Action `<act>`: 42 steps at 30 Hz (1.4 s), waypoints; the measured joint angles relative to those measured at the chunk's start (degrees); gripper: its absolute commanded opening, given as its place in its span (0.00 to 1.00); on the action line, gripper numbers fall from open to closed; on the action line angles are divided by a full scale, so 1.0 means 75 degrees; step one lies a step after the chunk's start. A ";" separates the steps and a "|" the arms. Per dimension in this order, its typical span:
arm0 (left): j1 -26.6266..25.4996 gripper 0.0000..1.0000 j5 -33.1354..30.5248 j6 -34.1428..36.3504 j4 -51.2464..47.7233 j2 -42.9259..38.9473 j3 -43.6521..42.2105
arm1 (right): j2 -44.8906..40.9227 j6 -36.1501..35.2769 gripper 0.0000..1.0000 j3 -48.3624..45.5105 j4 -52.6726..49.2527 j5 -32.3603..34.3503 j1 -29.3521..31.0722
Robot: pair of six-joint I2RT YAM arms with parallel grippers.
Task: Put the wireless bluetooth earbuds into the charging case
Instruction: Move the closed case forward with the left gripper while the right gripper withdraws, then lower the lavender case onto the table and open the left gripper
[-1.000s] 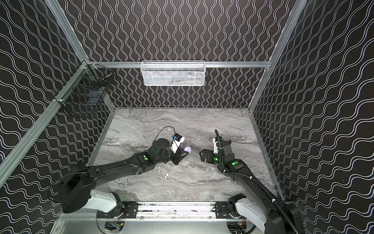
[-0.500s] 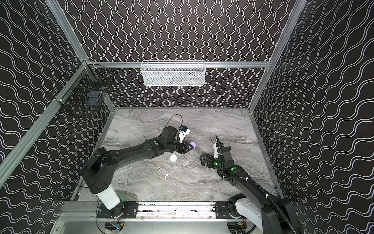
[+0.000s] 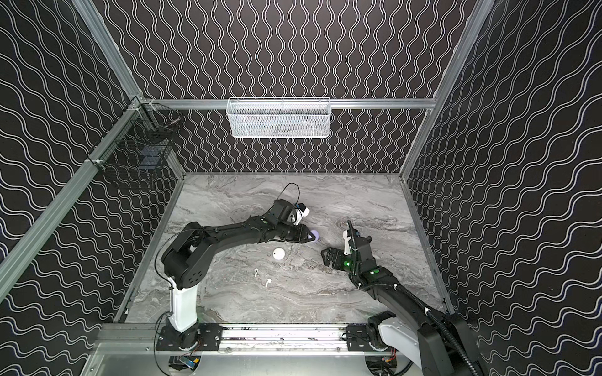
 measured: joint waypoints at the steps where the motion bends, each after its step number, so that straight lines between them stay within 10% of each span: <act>1: 0.0020 0.15 0.0035 -0.0006 -0.0038 0.0090 0.0055 | 0.0000 0.0000 0.97 0.0000 -0.0003 0.0000 0.0000; 23: 0.0446 0.19 0.0583 -0.0472 0.0562 0.1174 0.0318 | -0.0058 -0.0058 0.94 -0.0058 0.0052 -0.0061 0.0006; 34: 0.0542 0.55 0.0664 -0.0609 0.0746 0.1259 0.0297 | -0.0055 -0.0058 0.93 -0.0058 0.0052 -0.0064 0.0012; 42: 0.0589 0.61 0.0542 -0.0580 0.0647 0.1125 0.0300 | -0.0070 -0.0058 0.93 -0.0058 0.0052 -0.0064 0.0012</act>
